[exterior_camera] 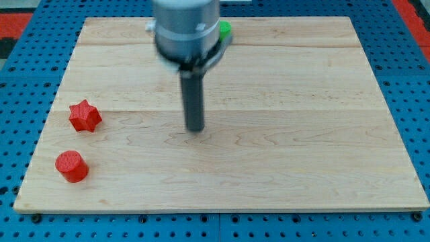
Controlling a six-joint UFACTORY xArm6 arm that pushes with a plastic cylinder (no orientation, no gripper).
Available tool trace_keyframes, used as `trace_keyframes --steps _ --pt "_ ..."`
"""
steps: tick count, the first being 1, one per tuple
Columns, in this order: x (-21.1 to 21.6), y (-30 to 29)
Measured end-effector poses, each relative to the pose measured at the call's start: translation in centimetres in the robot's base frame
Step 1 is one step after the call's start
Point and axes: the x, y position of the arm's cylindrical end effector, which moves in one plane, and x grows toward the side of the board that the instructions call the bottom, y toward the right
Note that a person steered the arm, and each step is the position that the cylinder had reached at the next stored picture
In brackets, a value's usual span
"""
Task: Push red circle diagonal to the red star
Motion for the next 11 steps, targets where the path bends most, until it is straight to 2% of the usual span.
trace_keyframes --steps 1,2,3,4,5,6,7,8,9,11 --pt "6.5 -8.7" --pt "9.2 -16.1" --pt "6.1 -18.2" --pt "-0.3 -17.5" --pt "-3.5 -12.2" --pt "-5.9 -9.6" --pt "-11.0 -6.9" --pt "-10.3 -3.1" --pt "-5.6 -3.5" --pt "0.9 -3.4"
